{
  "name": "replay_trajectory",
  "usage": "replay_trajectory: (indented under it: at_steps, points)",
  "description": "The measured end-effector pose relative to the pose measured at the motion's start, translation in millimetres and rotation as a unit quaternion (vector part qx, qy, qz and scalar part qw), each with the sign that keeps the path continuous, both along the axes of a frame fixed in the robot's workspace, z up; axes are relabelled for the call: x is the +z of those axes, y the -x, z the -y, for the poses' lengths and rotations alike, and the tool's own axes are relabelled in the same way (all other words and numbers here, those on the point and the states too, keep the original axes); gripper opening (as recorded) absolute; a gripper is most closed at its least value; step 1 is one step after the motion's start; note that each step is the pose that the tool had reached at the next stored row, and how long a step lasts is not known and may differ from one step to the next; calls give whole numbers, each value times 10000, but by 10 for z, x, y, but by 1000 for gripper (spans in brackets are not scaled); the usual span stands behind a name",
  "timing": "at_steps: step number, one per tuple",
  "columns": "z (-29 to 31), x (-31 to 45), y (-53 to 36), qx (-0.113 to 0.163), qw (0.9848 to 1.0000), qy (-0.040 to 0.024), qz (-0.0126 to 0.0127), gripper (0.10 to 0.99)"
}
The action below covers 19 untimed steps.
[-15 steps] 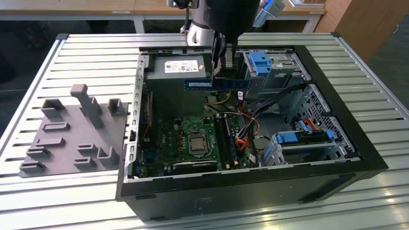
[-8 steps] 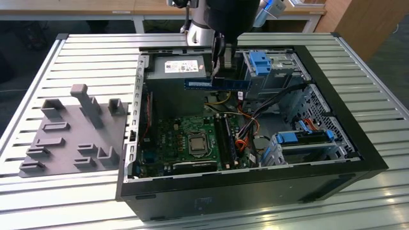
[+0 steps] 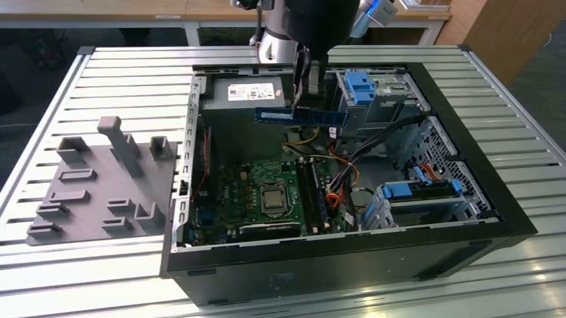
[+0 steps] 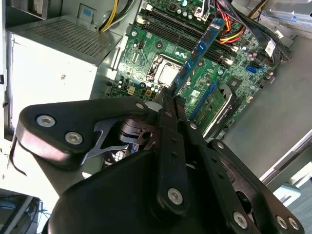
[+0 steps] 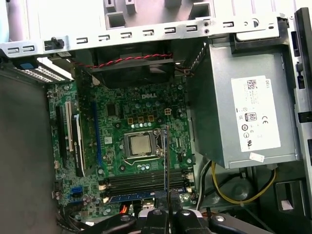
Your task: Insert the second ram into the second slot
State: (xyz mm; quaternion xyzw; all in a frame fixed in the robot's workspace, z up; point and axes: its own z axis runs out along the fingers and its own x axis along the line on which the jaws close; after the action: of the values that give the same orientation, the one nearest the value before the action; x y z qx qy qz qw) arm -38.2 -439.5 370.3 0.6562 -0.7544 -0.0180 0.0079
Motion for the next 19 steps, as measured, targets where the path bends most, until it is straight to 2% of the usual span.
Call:
replay_trajectory:
  at_steps: [19]
  points:
    - [0, 0, 0, -400, 9992, 3, 0, 137]
